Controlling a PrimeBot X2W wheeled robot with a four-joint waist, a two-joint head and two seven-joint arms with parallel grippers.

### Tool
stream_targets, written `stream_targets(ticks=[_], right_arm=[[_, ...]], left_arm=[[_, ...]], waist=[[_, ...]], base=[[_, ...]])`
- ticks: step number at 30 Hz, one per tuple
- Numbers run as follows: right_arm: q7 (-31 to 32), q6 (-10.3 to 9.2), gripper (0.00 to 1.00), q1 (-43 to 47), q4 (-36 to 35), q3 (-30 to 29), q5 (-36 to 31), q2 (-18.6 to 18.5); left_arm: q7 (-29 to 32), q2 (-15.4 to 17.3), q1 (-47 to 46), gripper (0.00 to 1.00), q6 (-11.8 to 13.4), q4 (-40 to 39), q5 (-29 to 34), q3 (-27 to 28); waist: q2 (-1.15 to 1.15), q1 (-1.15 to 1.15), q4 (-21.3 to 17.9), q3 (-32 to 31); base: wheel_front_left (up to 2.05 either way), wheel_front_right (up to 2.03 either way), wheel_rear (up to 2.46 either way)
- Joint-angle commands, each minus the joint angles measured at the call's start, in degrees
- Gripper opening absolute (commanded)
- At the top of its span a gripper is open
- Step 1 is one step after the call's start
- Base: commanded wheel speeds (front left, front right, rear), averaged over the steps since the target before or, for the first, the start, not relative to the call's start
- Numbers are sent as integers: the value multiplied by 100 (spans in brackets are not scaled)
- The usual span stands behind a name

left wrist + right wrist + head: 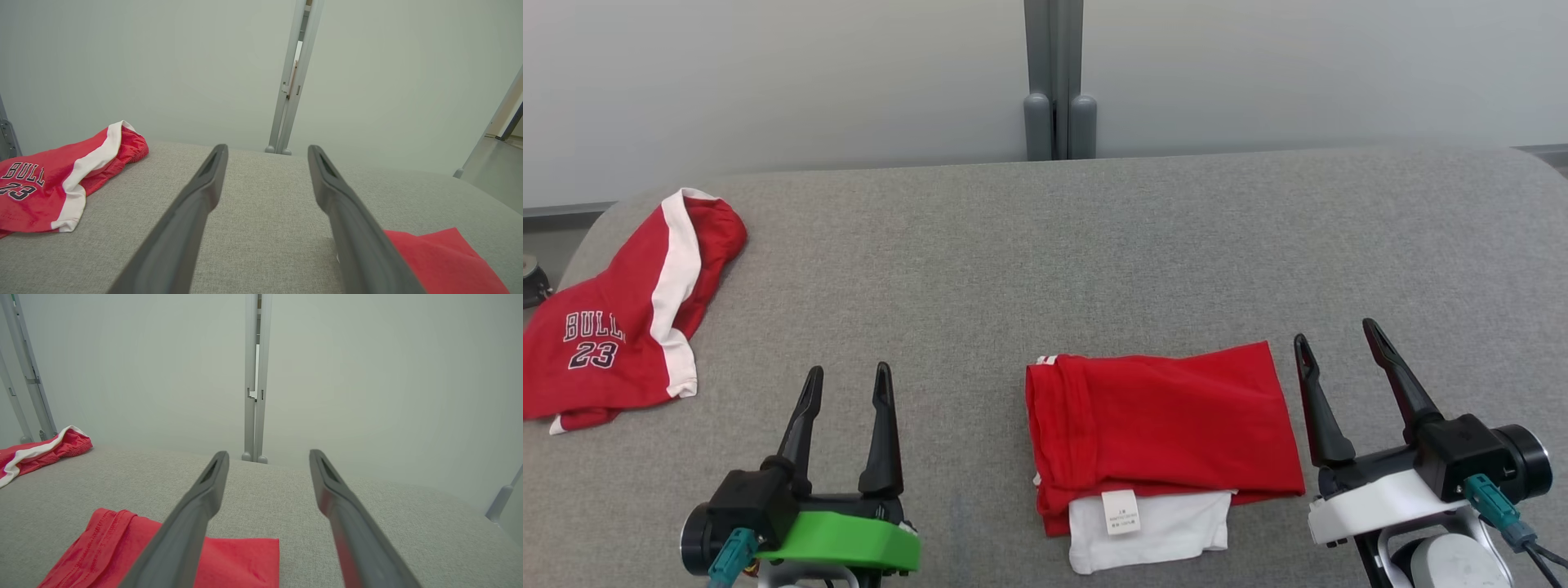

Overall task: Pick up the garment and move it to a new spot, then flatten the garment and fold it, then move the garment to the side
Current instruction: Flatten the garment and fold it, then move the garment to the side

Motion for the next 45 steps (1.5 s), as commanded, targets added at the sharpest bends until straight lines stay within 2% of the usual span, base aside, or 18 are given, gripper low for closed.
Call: stream_targets(ticks=[1,8,18,29,40,41,42,45], right_arm=[[-13,-10,100,55,-22,-20,-6,11],[-14,-10,100,140,343,-183,57,45],[85,-10,100,-321,2016,-501,245,93],[14,-10,100,-1008,3435,-217,993,104],[6,-9,100,-1327,3944,322,1503,86],[10,-9,31,-1343,3975,351,1526,74],[11,-9,0,-1356,4007,388,1530,60],[15,-11,0,-1379,3968,460,1545,-12]], left_arm=[[-16,11,33,100,22,-12,40,2],[-17,11,97,100,-57,89,63,3],[-16,12,-212,100,-139,50,196,-203],[-17,12,-364,100,-213,98,300,-218],[-17,12,-518,100,-254,124,393,-292],[-16,12,-529,100,-255,126,392,-294],[-16,12,-536,100,-252,133,389,-297],[-16,12,-538,100,-236,148,388,-300]], waist=[[0,0,17,27],[0,0,7,-37],[0,0,80,305],[0,0,210,622],[0,0,348,890],[0,0,355,896],[0,0,360,896],[0,0,346,877]], base=[[0,0,0],[0,0,0],[0,0,0],[0,0,0],[0,0,0],[0,0,0],[0,0,0],[0,0,0]])
